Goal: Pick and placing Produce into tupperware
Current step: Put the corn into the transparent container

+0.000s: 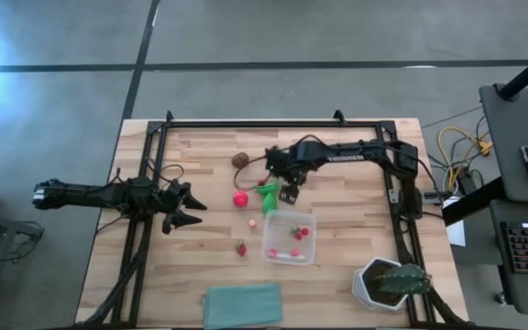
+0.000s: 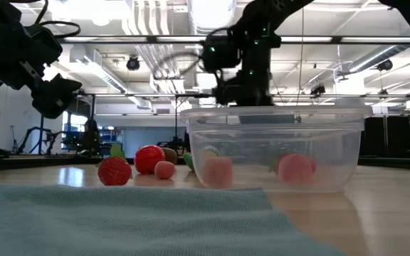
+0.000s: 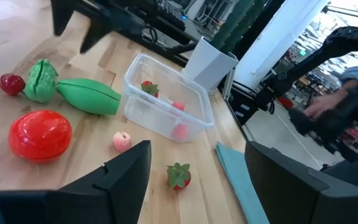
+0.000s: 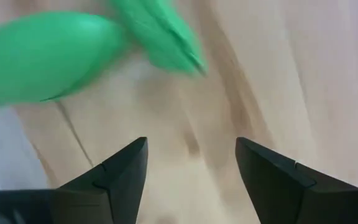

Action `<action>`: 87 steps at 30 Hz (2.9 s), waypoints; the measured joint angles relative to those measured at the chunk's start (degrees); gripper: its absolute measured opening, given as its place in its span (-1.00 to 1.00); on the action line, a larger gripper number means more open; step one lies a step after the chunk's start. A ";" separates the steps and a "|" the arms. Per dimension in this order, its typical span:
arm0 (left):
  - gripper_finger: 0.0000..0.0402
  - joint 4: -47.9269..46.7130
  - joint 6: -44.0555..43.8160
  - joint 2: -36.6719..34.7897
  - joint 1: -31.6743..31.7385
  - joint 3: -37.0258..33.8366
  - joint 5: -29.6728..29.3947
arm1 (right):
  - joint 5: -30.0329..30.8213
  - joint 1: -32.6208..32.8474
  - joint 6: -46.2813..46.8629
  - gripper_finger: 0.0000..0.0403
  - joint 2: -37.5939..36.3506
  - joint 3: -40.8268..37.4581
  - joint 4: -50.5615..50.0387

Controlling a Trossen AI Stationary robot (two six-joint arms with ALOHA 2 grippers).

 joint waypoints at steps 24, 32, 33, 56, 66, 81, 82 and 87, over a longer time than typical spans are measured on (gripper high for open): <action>0.23 -0.01 0.00 -0.02 0.00 0.00 0.00 | -20.63 3.57 46.63 0.17 8.17 6.14 10.15; 0.23 -0.01 0.00 -0.04 0.00 -0.02 0.00 | -17.82 3.90 45.43 0.17 13.04 14.26 5.25; 0.23 0.01 0.00 -0.03 0.00 -0.02 0.01 | -17.82 3.88 45.61 0.17 13.79 15.11 4.86; 0.23 -0.01 0.00 -0.03 -0.01 -0.02 0.00 | -12.66 6.40 37.73 0.16 24.44 31.42 -7.69; 0.23 -0.01 0.00 0.02 -0.02 -0.02 0.01 | -8.72 7.00 35.19 -0.02 24.44 34.21 -9.78; 0.23 0.01 0.00 -0.04 0.00 -0.02 0.02 | -8.28 7.94 31.73 0.04 18.69 45.94 -23.66; 0.23 0.01 0.00 -0.02 0.00 -0.02 0.00 | -7.31 8.61 31.69 0.04 17.72 45.93 -25.67; 0.23 0.02 0.00 0.02 -0.01 -0.02 0.01 | -4.35 12.30 31.67 0.04 15.19 45.25 -32.79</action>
